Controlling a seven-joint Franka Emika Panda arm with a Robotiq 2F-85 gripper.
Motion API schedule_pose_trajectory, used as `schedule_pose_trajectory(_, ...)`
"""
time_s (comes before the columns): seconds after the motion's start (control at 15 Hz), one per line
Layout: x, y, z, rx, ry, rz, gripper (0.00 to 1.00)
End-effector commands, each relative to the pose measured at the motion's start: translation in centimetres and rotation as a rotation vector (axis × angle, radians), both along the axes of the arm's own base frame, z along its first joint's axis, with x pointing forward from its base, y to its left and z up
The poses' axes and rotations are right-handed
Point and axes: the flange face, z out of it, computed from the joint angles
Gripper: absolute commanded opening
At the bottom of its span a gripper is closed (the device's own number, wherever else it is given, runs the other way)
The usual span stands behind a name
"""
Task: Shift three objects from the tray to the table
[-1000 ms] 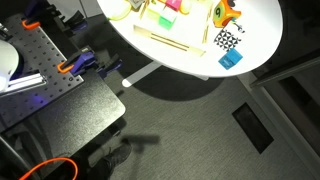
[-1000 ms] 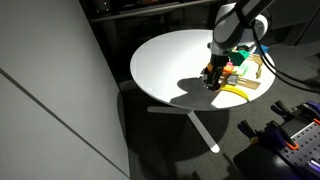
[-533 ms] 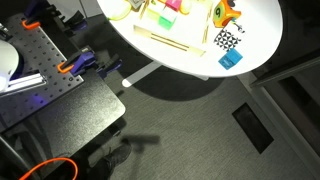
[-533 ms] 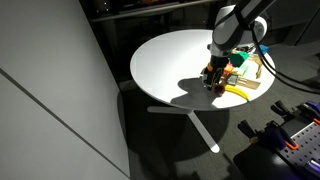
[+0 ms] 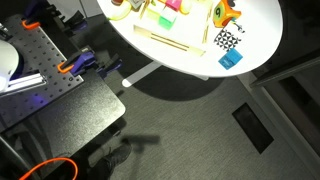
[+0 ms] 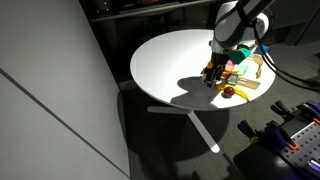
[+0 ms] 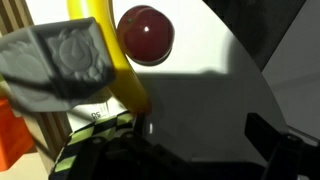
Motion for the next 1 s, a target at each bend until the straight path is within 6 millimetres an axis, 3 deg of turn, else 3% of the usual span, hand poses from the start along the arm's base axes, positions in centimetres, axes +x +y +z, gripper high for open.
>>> schedule_pose_trajectory(0.0, 0.1, -0.7, 1.8, -0.056, -0.004, -0.047, 1.00)
schedule_pose_trajectory(0.67, -0.4, -2.2, 3.9, -0.152, 0.095, -0.143, 1.00)
schedule_pose_trajectory(0.73, -0.4, -2.1, 2.6, -0.132, 0.082, -0.121, 1.00)
schedule_pose_trajectory(0.93, -0.4, -2.1, 2.5, -0.133, 0.087, -0.122, 1.00)
